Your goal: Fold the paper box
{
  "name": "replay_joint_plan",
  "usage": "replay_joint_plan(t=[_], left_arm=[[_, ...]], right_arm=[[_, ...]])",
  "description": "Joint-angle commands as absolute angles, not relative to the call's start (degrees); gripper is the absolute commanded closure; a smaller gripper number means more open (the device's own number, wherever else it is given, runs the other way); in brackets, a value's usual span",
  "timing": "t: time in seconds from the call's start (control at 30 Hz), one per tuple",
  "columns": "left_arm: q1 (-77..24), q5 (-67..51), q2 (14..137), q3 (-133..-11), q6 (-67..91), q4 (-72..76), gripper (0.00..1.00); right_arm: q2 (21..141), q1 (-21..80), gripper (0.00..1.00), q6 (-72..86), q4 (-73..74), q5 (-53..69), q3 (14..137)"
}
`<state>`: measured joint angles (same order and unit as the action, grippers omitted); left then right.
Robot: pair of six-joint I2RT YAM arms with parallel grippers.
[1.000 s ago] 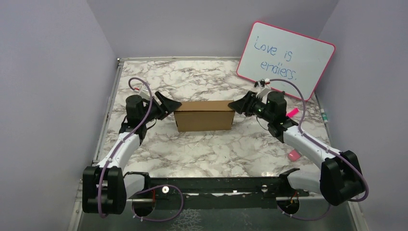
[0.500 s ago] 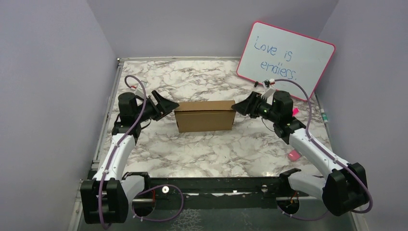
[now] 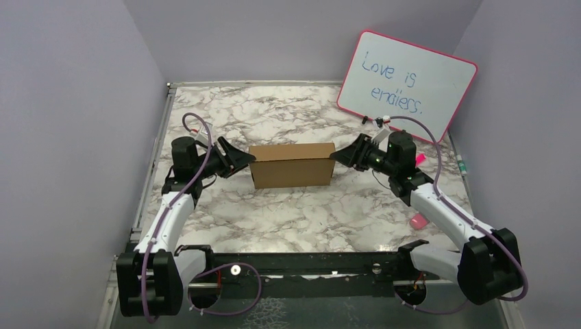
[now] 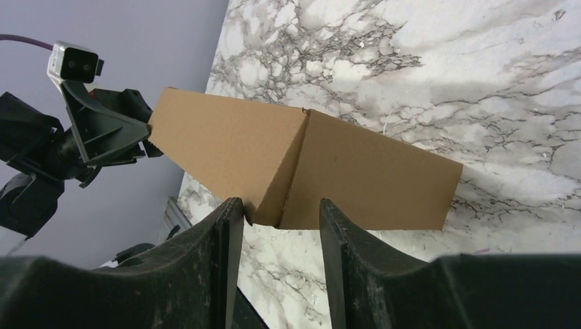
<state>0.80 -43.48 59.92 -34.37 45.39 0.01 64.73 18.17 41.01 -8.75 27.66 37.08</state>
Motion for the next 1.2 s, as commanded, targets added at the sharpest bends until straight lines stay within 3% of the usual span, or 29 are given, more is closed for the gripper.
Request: replay_joint_plan(t=[0.0, 0.2, 0.47, 0.73, 1.17], left_arm=[[1.1, -43.5, 61.1, -31.8, 43.9, -0.7, 0.46], [2.1, -40.1, 61.8, -28.6, 44.2, -2.2, 0.52], [5.3, -41.5, 64.9, -22.7, 49.3, 1.9, 0.63], [5.7, -40.9, 64.5, -21.4, 48.8, 1.9, 0.72], [5.6, -39.6, 64.0, -24.7, 44.1, -3.2, 0.74]], right_arm=[[66.6, 17.1, 0.55, 41.6, -11.2, 28.6, 33.7], [68.0, 16.7, 0.66, 40.8, -12.5, 28.5, 30.7], [67.9, 16.3, 0.7, 40.1, -12.3, 30.0, 30.6], [68.0, 14.9, 0.64, 43.0, -14.3, 34.3, 35.4], [73.9, 13.8, 0.56, 49.5, -20.2, 39.4, 36.8]])
